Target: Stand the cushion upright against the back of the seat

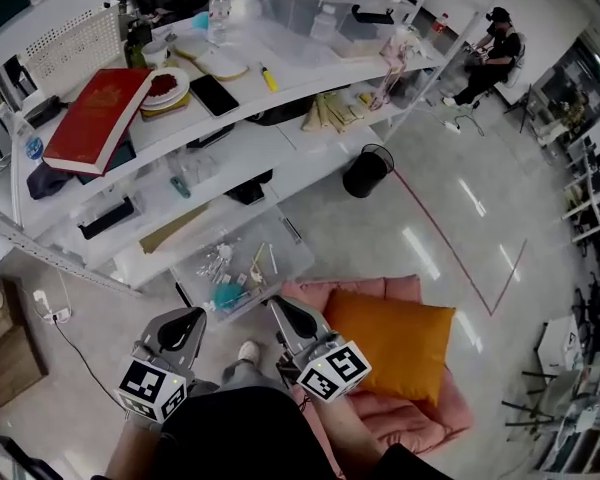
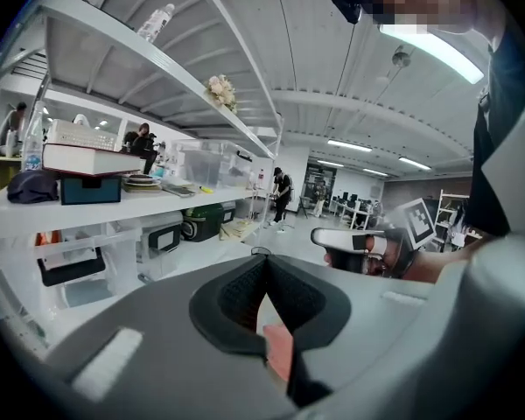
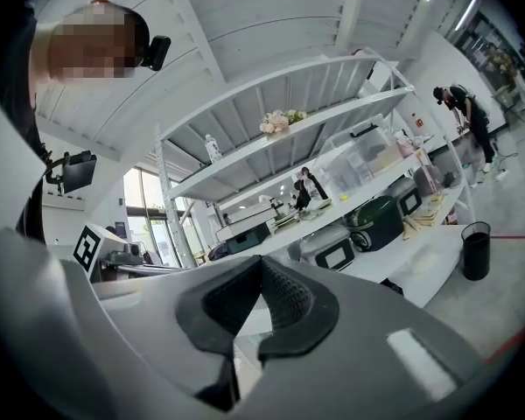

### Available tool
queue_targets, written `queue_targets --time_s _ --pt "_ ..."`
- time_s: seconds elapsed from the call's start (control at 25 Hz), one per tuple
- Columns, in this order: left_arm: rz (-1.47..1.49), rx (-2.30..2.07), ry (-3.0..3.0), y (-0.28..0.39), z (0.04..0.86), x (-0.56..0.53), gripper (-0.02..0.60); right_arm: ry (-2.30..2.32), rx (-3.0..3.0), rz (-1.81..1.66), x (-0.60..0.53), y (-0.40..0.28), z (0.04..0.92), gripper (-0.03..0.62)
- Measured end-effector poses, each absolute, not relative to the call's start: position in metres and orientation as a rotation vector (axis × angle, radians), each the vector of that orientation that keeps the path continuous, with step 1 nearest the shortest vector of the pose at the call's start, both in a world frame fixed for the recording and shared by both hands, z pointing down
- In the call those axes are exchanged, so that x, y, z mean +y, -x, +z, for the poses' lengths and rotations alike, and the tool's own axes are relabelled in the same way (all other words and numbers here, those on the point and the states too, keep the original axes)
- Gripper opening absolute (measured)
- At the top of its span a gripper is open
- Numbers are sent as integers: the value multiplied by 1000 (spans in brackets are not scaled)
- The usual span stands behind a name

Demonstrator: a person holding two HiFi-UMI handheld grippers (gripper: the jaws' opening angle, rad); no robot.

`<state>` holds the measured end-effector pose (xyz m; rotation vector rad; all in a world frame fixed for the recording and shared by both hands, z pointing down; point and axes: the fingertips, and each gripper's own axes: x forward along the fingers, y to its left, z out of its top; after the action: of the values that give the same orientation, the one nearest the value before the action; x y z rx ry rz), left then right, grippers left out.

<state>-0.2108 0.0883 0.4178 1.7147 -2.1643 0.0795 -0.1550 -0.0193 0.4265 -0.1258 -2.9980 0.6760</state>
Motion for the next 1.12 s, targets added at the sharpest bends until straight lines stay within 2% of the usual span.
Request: queue_targets --time_s 0.36,0.68,1.12 --pt "88 -2029 -1887 215 414 38 20 -146 -3008 682 -60 137 426 6" --pt "117 -1803 -2142 202 417 20 20 -588 -3011 666 -75 97 425 6" --pt "182 -1432 -2423 150 425 -13 37 -1247 -2885 596 -85 -16 416 6"
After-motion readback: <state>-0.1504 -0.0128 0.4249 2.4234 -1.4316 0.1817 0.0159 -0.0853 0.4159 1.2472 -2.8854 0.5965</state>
